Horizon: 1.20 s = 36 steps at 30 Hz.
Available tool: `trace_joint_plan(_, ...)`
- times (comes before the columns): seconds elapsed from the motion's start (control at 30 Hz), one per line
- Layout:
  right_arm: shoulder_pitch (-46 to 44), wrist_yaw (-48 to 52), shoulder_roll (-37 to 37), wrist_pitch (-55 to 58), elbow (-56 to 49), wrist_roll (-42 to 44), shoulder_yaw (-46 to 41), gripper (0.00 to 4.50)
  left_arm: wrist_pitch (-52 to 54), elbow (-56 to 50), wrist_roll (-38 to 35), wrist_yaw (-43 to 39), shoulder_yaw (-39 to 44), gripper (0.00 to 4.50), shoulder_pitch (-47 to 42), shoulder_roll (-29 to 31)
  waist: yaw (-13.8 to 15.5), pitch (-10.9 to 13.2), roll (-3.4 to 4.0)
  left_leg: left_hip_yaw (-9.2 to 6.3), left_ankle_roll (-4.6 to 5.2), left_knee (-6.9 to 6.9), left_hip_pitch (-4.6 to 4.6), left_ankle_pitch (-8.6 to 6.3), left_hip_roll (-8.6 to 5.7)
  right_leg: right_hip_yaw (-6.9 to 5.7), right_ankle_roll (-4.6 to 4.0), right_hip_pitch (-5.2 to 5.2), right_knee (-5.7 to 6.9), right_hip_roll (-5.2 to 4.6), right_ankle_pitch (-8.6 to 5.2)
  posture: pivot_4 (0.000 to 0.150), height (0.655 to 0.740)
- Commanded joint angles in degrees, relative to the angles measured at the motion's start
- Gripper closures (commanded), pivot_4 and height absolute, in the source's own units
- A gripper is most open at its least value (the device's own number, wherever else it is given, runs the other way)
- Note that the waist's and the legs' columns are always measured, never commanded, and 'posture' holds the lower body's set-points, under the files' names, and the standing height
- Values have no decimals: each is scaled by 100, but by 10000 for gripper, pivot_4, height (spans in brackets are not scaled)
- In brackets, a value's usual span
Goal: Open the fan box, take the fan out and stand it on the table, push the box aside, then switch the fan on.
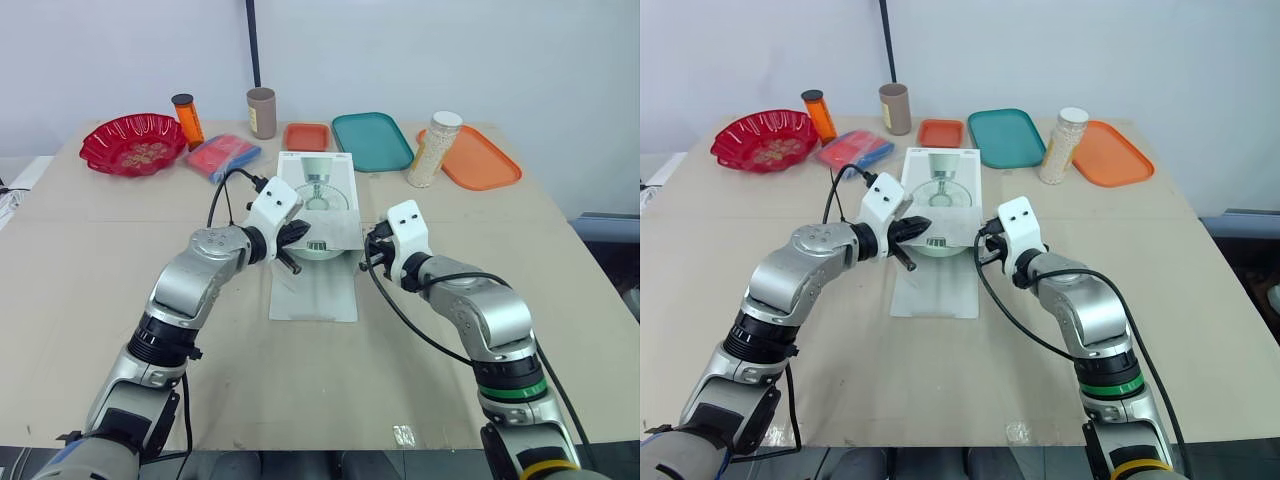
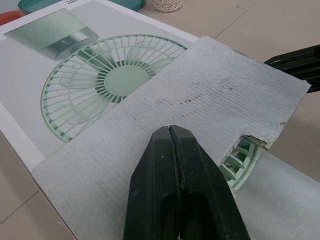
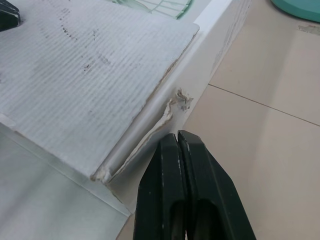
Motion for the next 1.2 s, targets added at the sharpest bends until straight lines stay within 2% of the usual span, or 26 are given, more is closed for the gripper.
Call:
trace_joint_plan(0.03,60,234,-92,-156,-339,122,-191,44921,-14,-171,25,40,51,45000,-4,-23,0,0,0,0,0,0,0,0,0,0,0,0,0,0,0,1500,7400)
trace_joint_plan(0.3,192,318,-676,-64,-1084,-16,-460,44921,135,-210,-68,118,188,45000,-18,-91,2,0,0,0,0,0,-1,0,0,0,0,0,0,0,0,1500,7400)
trace_joint_plan(0.47,-115,289,-594,160,-1372,151,-482,44921,182,-241,-110,162,257,45000,-39,-132,-5,1,2,1,0,0,1,0,0,2,0,0,0,1,0,1500,7400)
trace_joint_plan(0.83,-364,531,11,-244,-649,147,76,44921,791,-648,-333,413,723,45000,-213,-98,-1,1,2,0,-1,0,0,1,1,0,0,-1,0,1,0,1500,7400)
trace_joint_plan(1.2,-318,660,133,-545,-65,-59,379,44921,1775,-1513,-717,348,1140,45000,-184,456,-2,2,2,-1,-3,-1,-1,1,2,-1,0,-2,0,0,0,1500,7400)
